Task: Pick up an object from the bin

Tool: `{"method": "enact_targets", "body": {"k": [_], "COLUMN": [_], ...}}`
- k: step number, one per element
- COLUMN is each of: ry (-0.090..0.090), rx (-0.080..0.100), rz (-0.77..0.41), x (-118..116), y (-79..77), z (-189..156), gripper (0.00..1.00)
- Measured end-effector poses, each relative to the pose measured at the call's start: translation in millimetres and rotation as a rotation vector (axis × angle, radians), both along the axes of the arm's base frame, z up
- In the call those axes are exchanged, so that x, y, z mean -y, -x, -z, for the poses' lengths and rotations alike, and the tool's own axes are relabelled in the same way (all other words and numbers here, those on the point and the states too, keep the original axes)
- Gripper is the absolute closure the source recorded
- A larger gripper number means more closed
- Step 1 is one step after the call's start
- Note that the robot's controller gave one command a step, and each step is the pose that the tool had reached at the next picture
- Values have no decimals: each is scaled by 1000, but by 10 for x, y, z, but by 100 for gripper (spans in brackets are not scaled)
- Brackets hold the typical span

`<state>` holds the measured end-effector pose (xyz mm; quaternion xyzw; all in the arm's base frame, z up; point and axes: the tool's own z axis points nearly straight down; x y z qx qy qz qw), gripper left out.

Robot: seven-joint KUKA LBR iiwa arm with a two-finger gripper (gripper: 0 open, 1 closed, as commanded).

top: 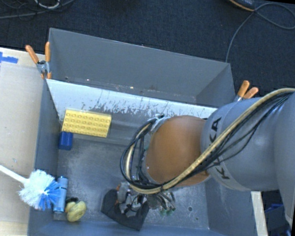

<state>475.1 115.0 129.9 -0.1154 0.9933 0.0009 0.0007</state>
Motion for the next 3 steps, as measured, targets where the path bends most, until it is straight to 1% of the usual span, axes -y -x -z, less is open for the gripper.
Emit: {"method": "enact_targets", "body": {"k": [1, 2, 3], "ry": [-2, -1, -1], "rx": [10, 0, 2], "rz": [22, 22, 39], "x": [86, 379, 353], "y": [-119, -58, -64], "z": [36, 69, 39], "gripper": [100, 100, 100]}}
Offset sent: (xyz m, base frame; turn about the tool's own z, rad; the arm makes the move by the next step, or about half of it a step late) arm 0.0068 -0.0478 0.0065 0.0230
